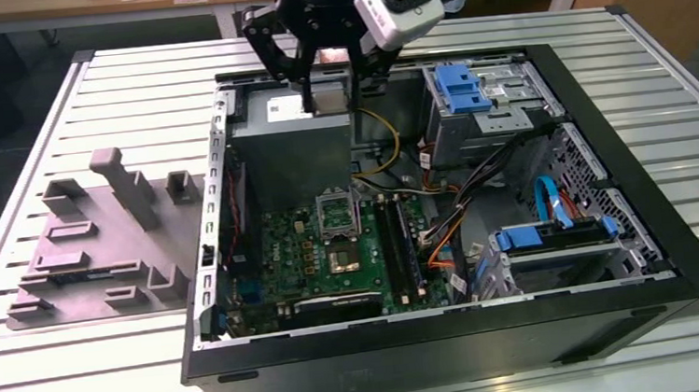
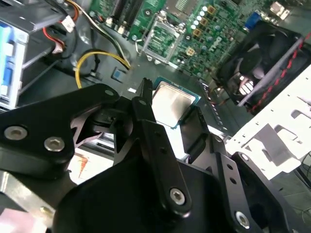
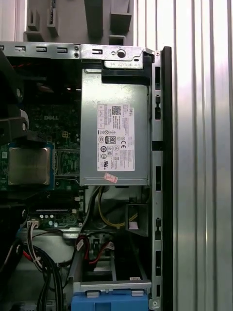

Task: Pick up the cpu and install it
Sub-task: 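Pick up the cpu and move it towards the insertion slot, then place the cpu into insertion slot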

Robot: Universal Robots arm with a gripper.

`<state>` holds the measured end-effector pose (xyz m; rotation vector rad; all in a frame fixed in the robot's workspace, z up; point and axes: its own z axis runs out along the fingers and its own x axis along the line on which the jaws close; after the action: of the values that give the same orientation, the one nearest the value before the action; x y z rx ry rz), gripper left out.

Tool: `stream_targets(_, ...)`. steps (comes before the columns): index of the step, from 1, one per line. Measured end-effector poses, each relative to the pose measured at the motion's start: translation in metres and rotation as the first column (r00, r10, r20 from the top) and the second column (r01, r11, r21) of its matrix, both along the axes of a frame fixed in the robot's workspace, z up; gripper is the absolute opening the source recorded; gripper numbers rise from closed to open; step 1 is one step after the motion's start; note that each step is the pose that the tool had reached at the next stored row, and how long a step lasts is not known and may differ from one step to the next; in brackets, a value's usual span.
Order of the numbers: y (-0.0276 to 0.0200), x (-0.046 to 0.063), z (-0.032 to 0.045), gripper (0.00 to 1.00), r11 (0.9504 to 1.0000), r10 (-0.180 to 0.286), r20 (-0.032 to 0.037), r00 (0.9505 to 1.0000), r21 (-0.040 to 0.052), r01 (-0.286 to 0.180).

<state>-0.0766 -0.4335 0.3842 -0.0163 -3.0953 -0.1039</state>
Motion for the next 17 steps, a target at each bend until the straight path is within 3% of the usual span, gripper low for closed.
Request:
stream_targets(2,-0.0001,0.0039,0.0,0.47,1.0,0.0,-0.0002,1.0,-0.0001,0.0)
stream_targets(17,-0.0007,0.0044,-0.0003,0.47,1.0,0.0,0.0,1.0,0.0,0.0)
